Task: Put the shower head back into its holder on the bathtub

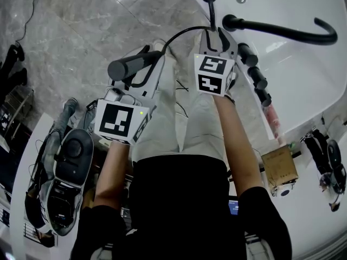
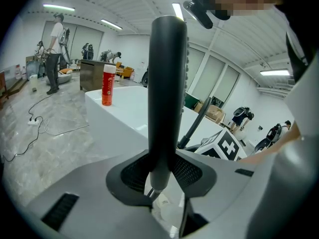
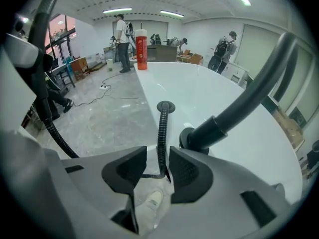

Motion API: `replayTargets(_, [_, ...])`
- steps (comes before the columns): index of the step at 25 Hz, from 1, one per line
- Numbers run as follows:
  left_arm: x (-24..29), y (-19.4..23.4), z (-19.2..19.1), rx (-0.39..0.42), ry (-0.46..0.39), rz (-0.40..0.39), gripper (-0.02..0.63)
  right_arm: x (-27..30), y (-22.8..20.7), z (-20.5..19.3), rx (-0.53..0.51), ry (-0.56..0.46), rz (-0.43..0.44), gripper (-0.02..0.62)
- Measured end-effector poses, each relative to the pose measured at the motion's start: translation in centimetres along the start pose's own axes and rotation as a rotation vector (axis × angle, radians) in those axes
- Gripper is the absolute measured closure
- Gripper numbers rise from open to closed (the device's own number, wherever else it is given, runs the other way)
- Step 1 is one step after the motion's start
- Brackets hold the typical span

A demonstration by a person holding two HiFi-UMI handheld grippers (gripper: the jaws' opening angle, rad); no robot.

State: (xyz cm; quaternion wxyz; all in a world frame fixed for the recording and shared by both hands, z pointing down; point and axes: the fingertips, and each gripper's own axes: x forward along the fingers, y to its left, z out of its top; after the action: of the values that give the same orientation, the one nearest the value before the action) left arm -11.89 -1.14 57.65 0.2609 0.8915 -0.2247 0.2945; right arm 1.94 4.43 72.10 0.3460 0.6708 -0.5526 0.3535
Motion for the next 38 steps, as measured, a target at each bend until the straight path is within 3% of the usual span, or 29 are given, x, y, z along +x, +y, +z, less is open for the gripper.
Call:
replayTargets(18, [0.1,0.1,0.0,-0.001,-0.003,0.001,0.462,0.9,-0.7,1.3,-0.115,0.019,-0.11,0.506])
replayTargets(38, [-0.2,1.0,1.2,-0.011,-0.02,0.013,0.462,-0.4,-0.7,2.8,-0.008,-0.031,-0.019,0.531])
